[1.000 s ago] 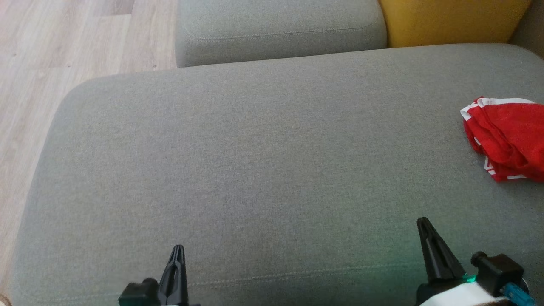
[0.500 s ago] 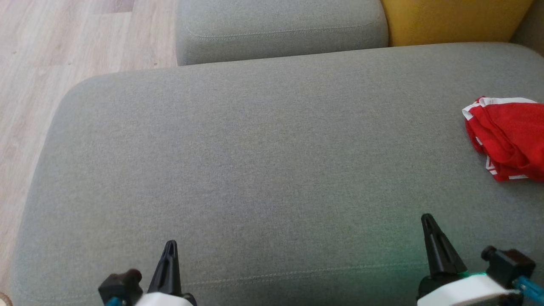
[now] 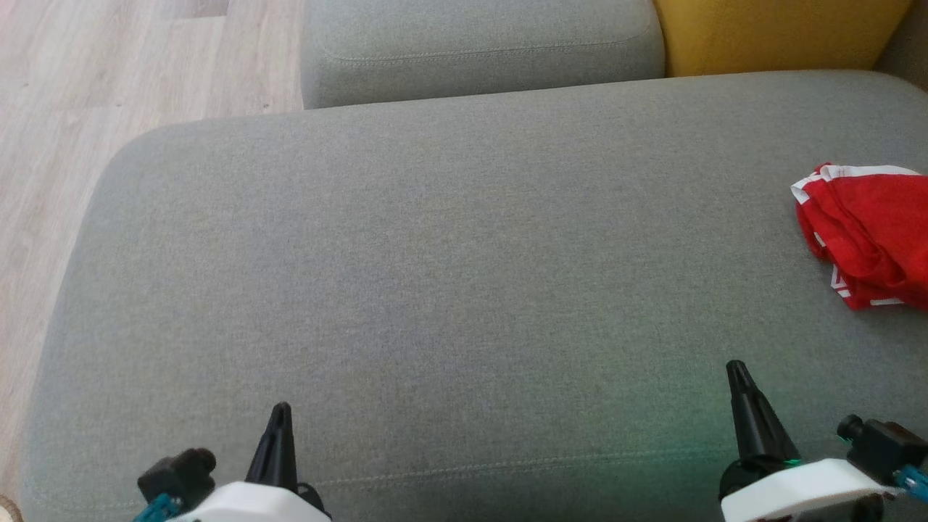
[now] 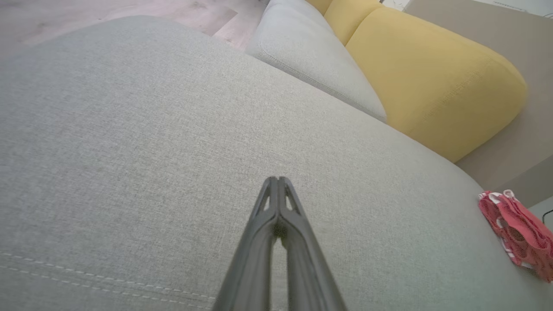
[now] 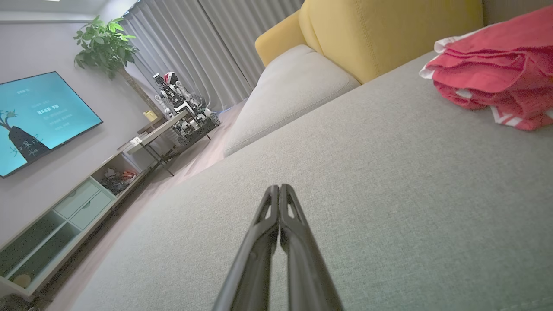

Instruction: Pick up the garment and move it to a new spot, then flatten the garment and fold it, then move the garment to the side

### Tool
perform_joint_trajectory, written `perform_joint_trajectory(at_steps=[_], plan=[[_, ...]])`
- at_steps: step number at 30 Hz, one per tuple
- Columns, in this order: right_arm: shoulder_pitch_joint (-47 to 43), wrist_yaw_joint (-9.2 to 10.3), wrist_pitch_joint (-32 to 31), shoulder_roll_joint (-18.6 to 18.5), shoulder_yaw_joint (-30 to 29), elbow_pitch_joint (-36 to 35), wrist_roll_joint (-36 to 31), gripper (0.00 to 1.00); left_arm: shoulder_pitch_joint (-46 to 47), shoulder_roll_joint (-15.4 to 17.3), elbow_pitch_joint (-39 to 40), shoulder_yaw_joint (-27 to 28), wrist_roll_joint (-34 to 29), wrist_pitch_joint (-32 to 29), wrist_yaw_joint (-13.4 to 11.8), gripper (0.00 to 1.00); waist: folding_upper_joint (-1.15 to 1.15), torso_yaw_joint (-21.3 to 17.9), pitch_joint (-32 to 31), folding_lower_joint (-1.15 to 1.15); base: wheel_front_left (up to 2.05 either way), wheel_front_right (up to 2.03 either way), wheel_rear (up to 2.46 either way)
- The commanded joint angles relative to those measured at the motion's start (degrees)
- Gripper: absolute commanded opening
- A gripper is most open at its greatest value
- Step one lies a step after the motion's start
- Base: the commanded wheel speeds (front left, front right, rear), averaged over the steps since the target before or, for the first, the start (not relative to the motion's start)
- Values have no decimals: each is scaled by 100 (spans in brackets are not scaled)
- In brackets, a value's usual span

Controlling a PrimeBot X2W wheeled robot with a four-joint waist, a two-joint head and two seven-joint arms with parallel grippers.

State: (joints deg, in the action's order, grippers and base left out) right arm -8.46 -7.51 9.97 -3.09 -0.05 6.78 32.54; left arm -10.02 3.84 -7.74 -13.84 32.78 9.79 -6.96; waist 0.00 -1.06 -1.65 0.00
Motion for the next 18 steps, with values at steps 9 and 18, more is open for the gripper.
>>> perform_joint_trajectory(at_steps=[9,18], plan=[[435,1,-173,-130,-30,-66,796,0,422,97,65,301,779,-145,204,0,0,12,20,0,0,0,0],[552,1,-307,-146,-55,24,1438,0,557,109,-9,455,1421,-279,348,0,0,23,39,0,0,0,0]])
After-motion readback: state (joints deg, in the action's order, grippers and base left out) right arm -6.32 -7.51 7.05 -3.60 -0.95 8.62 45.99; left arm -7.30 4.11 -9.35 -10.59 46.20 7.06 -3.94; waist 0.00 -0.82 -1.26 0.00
